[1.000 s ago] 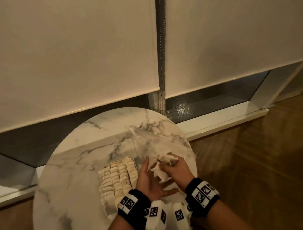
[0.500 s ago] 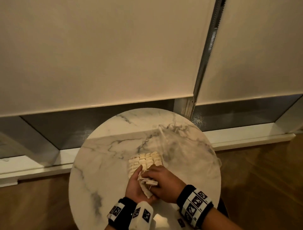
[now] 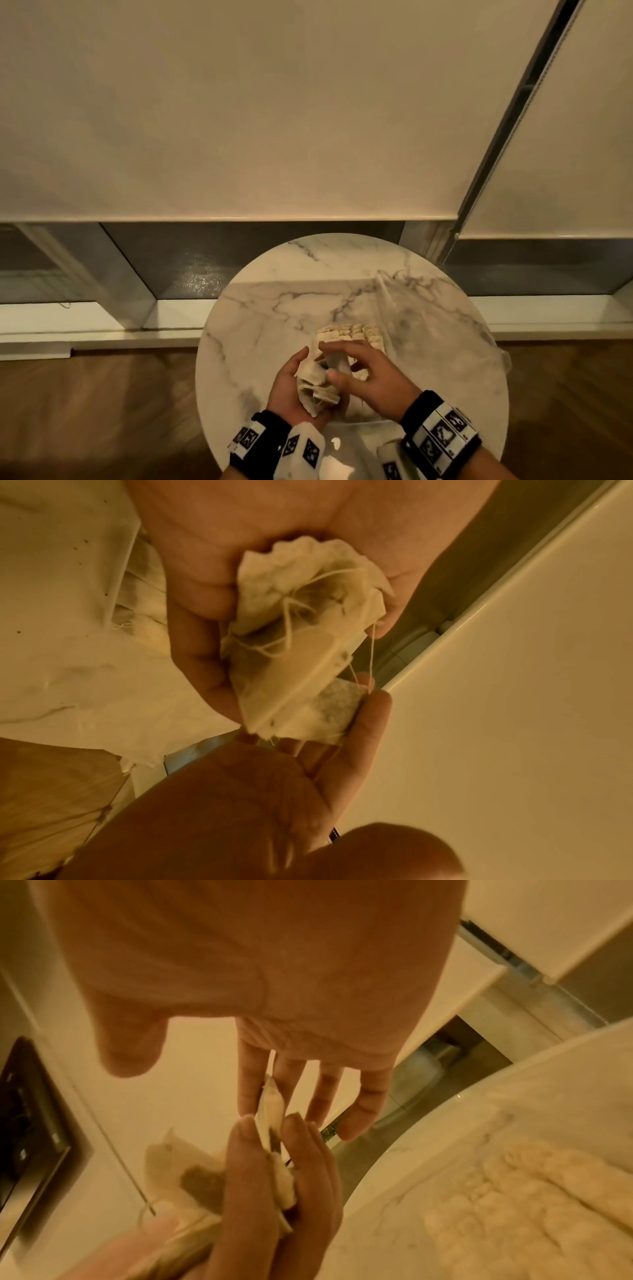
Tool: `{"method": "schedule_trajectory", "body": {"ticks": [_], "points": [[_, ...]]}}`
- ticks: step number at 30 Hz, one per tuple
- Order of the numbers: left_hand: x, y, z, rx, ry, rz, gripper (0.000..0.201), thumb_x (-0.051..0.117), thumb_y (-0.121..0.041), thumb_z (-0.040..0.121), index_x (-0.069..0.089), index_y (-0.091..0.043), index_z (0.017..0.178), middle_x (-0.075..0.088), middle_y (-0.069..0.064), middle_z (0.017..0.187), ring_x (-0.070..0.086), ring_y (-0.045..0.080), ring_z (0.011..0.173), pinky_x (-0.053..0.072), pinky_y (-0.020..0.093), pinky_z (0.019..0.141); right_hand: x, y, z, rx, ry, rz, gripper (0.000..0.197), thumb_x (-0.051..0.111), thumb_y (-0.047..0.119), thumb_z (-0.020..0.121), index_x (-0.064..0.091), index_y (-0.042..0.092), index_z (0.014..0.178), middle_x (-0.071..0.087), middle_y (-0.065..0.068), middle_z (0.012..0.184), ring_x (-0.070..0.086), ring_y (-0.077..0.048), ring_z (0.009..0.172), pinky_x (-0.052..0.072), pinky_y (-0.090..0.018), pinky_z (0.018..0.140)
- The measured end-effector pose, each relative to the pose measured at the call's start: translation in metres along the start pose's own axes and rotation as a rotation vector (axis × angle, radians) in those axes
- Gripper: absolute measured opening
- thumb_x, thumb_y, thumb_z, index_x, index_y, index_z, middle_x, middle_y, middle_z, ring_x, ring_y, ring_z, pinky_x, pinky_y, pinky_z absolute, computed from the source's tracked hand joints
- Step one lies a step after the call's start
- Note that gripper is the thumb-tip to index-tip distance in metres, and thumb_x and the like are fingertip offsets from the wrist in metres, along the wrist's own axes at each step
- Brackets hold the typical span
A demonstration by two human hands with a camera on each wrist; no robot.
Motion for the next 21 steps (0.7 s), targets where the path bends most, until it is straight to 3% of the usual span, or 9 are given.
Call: {"method": "schedule_trajectory", "body": {"ticks": [2, 5, 7, 10, 12, 15, 19, 21], "points": [[-0.003, -0.004, -0.006, -0.014, 0.015, -0.028, 0.048, 0.055, -0.045, 0.087, 0.061, -0.004, 0.112, 0.061, 0.019, 0.097, 0.060, 0.034, 0.073, 0.052, 0.039, 0.070, 0.008, 0.001, 0.004, 0.016, -0.034, 0.199, 0.040, 0.064, 0.047, 0.087, 0.065, 0.034, 0.125, 0.064, 0.009, 0.127, 0.056, -0.005, 0.122, 0.049, -0.027, 0.097], [-0.004, -0.010, -0.018, -0.015, 0.062, -0.069, 0.046, 0.050, -0.042, 0.088, 0.068, 0.000, 0.092, 0.064, 0.023, 0.082, 0.064, 0.038, 0.066, 0.056, 0.041, 0.062, 0.014, 0.003, 0.011, 0.020, -0.094, 0.344, 0.033, 0.058, 0.024, 0.092, 0.068, 0.016, 0.122, 0.069, 0.003, 0.123, 0.059, -0.009, 0.120, 0.046, -0.019, 0.098], [-0.005, -0.015, -0.027, -0.011, 0.080, -0.089, 0.045, 0.046, -0.039, 0.090, 0.069, -0.001, 0.090, 0.064, 0.023, 0.081, 0.065, 0.038, 0.065, 0.056, 0.041, 0.062, 0.017, 0.004, 0.017, 0.024, -0.123, 0.346, 0.030, 0.056, 0.017, 0.093, 0.070, 0.015, 0.119, 0.070, 0.003, 0.119, 0.062, -0.008, 0.114, 0.046, -0.016, 0.092], [-0.019, -0.023, -0.030, -0.008, 0.062, -0.113, 0.036, 0.046, -0.036, 0.089, 0.067, -0.007, 0.093, 0.064, 0.016, 0.082, 0.062, 0.033, 0.067, 0.053, 0.037, 0.067, 0.021, 0.006, 0.025, 0.056, -0.146, 0.338, 0.034, 0.051, 0.000, 0.097, 0.071, 0.020, 0.116, 0.072, 0.003, 0.114, 0.063, -0.004, 0.092, 0.047, -0.017, 0.072], [-0.032, -0.028, -0.029, -0.012, 0.033, -0.116, 0.029, 0.051, -0.036, 0.087, 0.066, -0.011, 0.093, 0.062, 0.013, 0.084, 0.060, 0.031, 0.070, 0.050, 0.037, 0.068, 0.023, 0.005, 0.029, 0.083, -0.163, 0.352, 0.038, 0.048, -0.004, 0.097, 0.070, 0.021, 0.116, 0.072, 0.003, 0.113, 0.061, -0.009, 0.086, 0.048, -0.022, 0.066], [-0.045, -0.033, -0.031, -0.020, 0.005, -0.127, 0.029, 0.055, -0.036, 0.086, 0.068, -0.012, 0.095, 0.063, 0.016, 0.089, 0.060, 0.033, 0.075, 0.052, 0.039, 0.068, 0.022, 0.003, 0.033, 0.104, -0.214, 0.463, 0.035, 0.050, -0.002, 0.098, 0.063, 0.021, 0.122, 0.073, -0.015, 0.107, 0.064, -0.020, 0.084, 0.050, -0.024, 0.062], [-0.057, -0.039, -0.036, -0.027, -0.016, -0.158, 0.030, 0.055, -0.035, 0.086, 0.070, -0.011, 0.095, 0.065, 0.016, 0.093, 0.061, 0.034, 0.079, 0.051, 0.039, 0.070, 0.014, -0.011, 0.035, 0.150, -0.333, 0.565, 0.038, 0.057, -0.003, 0.094, 0.060, 0.019, 0.125, 0.070, -0.021, 0.089, 0.064, -0.021, 0.079, 0.054, -0.030, 0.065], [-0.064, -0.043, -0.037, -0.020, -0.028, -0.180, 0.030, 0.056, -0.035, 0.086, 0.070, -0.011, 0.096, 0.065, 0.015, 0.095, 0.062, 0.034, 0.080, 0.052, 0.040, 0.070, 0.007, -0.019, 0.035, 0.181, -0.392, 0.553, 0.031, 0.060, -0.003, 0.092, 0.066, 0.013, 0.117, 0.069, -0.024, 0.092, 0.065, -0.024, 0.081, 0.057, -0.034, 0.066]]}}
Point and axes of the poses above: each hand's wrist, its own z-axis towards the middle knuckle, its own x-axis out of the palm, y = z × x, the point moved 6 cm from there along z, towards the middle knuckle
